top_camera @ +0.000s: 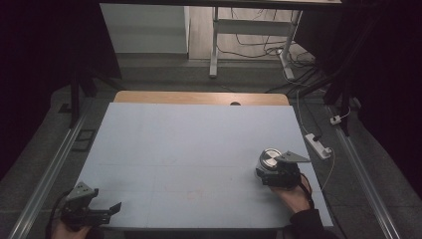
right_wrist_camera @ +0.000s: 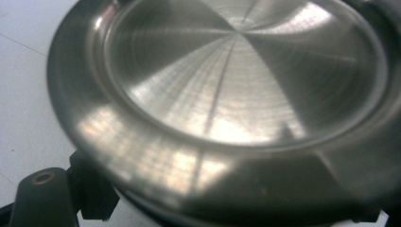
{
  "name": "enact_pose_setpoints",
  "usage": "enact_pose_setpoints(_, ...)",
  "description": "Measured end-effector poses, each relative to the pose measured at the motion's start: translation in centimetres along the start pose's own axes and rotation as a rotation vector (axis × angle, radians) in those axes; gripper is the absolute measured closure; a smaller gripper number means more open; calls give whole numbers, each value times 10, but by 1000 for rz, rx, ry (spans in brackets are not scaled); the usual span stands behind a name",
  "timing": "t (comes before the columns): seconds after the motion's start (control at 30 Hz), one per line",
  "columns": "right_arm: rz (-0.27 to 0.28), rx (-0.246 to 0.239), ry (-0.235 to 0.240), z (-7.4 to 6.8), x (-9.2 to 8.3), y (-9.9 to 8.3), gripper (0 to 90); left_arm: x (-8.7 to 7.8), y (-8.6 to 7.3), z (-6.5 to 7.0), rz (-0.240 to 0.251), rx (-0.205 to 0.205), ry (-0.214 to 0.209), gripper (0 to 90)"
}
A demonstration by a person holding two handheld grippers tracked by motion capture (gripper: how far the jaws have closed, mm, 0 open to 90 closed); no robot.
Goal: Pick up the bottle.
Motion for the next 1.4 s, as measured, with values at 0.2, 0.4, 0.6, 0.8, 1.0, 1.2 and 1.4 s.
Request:
enact_pose_setpoints(0.2, -5, -7, -7, 0, -1, 1, 142, 0, 0, 0, 2, 1, -1, 19)
enact_pose_setpoints(0.4, 21, -6, -3, -2, -4, 6, 143, 0, 0, 0, 3, 2, -1, 19)
enact_pose_setpoints(0.6, 39, -20, 11, -8, -9, 12, 143, -1, 0, 0, 5, 0, -1, 19)
enact_pose_setpoints(0.8, 62, -11, 54, -17, -14, 22, 144, -1, 1, -1, 10, -11, -3, 12)
enact_pose_setpoints(1.0, 59, -45, 89, -31, -13, 29, 144, 0, 0, 0, 2, 3, 3, 2)
enact_pose_setpoints(1.2, 57, -77, 127, -46, -8, 37, 144, 0, 0, 0, 1, 3, 2, 0)
enact_pose_setpoints(1.4, 63, -99, 175, -62, -3, 45, 144, 1, 0, 1, -8, 8, 2, 4)
Point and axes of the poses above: each handheld gripper's, and its own axes: x roughly forward along the jaws, y roughly out of its top, z roughly to its right, the point moved 9 cm from there along x, roughly forward along the jaws, and after that the axes turned 1 degree about -x, right-handed, at the moved point
